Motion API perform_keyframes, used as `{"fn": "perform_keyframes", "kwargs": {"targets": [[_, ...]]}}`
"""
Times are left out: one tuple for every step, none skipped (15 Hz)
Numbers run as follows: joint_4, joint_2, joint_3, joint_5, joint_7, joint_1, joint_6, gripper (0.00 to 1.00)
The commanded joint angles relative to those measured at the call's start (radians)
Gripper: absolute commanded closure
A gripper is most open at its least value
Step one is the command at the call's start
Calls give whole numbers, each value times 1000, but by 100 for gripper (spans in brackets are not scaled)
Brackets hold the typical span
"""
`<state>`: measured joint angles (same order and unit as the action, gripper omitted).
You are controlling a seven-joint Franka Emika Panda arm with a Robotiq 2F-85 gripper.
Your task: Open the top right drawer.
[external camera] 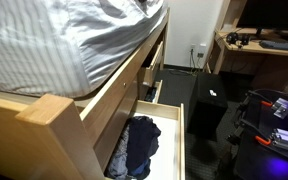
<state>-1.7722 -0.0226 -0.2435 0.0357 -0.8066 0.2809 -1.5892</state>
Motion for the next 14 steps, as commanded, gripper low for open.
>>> {"fn": "perform_keyframes", "kwargs": {"targets": [[-59,138,-6,48,-61,-10,-137,0],[-67,188,-9,35,-70,-12,-156,0],[-74,237,-10,13,-61,-13,-161,0],[-74,291,-10,1,-59,-14,-167,0],[-62,354,-7,-36,-38,-11,-141,0],[-47,415,1,-75,-7,-7,-117,0],[-75,325,-18,-31,-39,-23,-139,0],[-73,375,-18,-53,-31,-26,-140,0],[-66,414,-18,-62,-27,-28,-138,0],[-60,435,-18,-65,-26,-29,-138,0],[-58,439,-18,-66,-26,-29,-139,0],[-53,437,-18,-67,-26,-29,-138,0],[-69,436,-21,-92,-35,-21,-221,0],[-71,461,-20,-115,-43,-16,-306,0]]}}
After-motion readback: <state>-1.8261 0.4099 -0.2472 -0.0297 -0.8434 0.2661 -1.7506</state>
